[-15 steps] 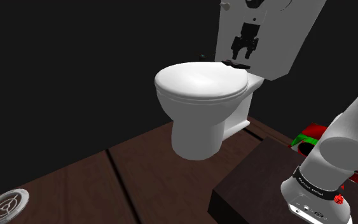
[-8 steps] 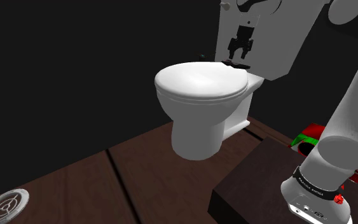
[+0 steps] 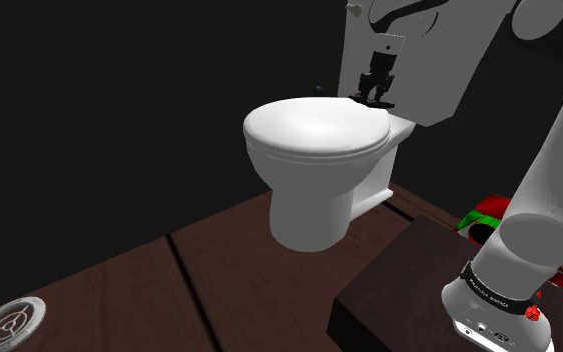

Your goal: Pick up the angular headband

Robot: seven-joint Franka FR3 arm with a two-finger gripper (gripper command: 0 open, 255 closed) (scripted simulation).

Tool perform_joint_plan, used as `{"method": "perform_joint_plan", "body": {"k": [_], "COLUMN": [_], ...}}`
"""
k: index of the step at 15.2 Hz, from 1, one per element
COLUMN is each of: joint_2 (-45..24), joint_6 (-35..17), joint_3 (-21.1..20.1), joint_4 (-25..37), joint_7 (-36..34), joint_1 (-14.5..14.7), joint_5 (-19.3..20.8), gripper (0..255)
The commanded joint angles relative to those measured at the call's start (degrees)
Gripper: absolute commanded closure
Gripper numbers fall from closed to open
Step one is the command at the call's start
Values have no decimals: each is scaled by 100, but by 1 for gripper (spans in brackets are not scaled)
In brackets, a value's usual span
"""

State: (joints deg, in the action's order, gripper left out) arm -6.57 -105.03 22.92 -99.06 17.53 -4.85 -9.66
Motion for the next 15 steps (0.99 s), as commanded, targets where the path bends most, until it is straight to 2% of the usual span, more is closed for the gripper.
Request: {"method": "perform_joint_plan", "body": {"k": [1, 9, 15], "joint_2": [1, -7, 2], "joint_6": [-13, -5, 449], "joint_3": [0, 1, 11], "joint_4": [-12, 3, 452], "joint_7": [2, 4, -51], "joint_1": [0, -2, -15], "joint_5": [-1, -4, 17], "gripper": [255, 255, 255]}}
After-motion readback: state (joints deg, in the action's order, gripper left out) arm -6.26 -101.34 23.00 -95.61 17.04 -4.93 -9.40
